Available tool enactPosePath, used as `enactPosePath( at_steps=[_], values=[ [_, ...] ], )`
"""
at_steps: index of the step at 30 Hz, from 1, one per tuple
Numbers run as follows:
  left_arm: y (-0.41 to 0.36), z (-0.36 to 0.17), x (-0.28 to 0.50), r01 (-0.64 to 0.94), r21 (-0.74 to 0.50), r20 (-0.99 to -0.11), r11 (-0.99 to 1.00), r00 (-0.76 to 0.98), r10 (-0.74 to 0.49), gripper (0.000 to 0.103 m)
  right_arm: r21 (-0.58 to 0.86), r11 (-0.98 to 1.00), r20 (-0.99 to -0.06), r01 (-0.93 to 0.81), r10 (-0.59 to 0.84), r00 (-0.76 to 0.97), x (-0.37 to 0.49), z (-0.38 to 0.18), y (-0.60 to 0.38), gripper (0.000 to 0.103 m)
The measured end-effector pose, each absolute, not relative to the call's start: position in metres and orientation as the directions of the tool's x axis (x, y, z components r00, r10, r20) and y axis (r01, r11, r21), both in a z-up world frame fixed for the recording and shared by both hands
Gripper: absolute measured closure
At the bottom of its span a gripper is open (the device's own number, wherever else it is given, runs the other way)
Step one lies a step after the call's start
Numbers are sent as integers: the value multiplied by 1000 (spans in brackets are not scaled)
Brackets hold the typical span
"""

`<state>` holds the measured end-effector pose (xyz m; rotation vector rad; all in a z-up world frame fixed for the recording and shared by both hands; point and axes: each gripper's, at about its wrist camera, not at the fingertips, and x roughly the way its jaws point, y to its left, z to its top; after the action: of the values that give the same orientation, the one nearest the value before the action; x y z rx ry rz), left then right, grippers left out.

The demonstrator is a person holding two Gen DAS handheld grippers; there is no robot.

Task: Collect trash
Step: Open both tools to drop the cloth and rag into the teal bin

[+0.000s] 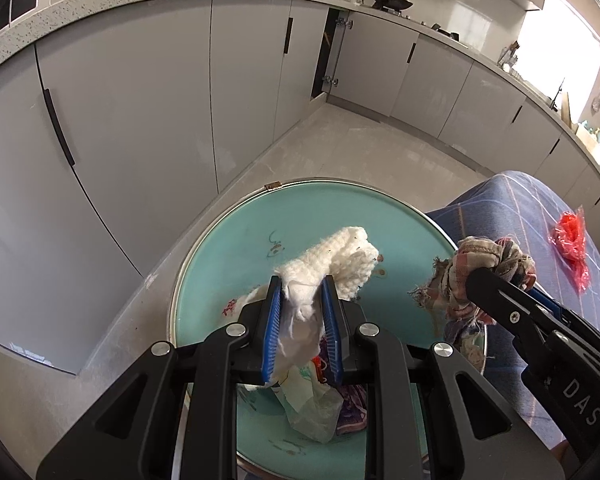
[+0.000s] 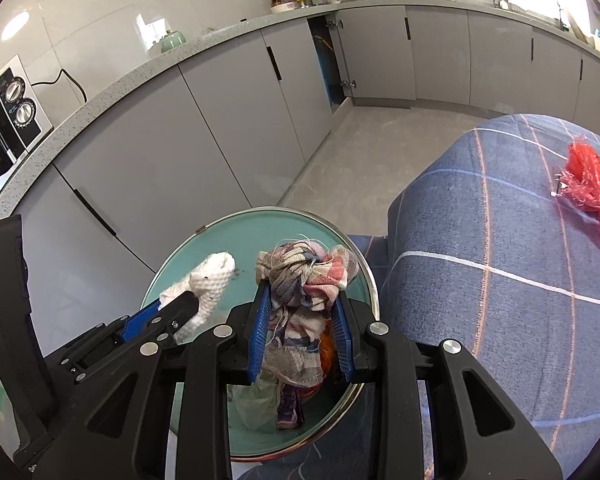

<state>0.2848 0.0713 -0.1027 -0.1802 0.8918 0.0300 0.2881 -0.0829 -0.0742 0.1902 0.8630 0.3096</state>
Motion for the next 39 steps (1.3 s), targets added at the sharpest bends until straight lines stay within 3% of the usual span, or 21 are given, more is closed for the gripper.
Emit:
enactPosePath(
  at_steps=[10, 15, 25, 29, 33, 35, 37, 39],
  values=[
    [76, -120, 298, -114, -135, -800, 984, 599, -41, 83, 303, 934, -749, -190, 357, 559, 302, -92, -76, 72],
    [75, -124, 300, -116, -130, -808, 985, 588, -37, 82, 358, 915, -766, -188, 403, 500, 310, -104, -75, 60],
    [69, -122, 296, -111, -116, -806, 987, 591, -29, 82, 369, 915, -716, -165, 393, 577, 292, -83, -94, 60],
    [64, -122, 295, -108, -95, -810, 990, 586, -14, 77, 361, 921, -699, -146, 371, 612, 279, -74, -103, 60],
    [59, -121, 290, -123, -53, -814, 991, 580, 28, 41, 368, 920, -688, -136, 368, 625, 272, -68, -110, 59],
    [56, -118, 286, -119, -45, -813, 992, 582, 33, 40, 369, 920, -683, -132, 365, 632, 267, -65, -115, 59],
    [52, -114, 282, -127, -30, -811, 991, 583, 50, 27, 373, 919, -679, -125, 362, 639, 265, -61, -120, 59],
    [50, -110, 277, -142, -18, -803, 990, 592, 70, 19, 375, 920, -674, -115, 355, 648, 258, -58, -127, 51]
  ],
)
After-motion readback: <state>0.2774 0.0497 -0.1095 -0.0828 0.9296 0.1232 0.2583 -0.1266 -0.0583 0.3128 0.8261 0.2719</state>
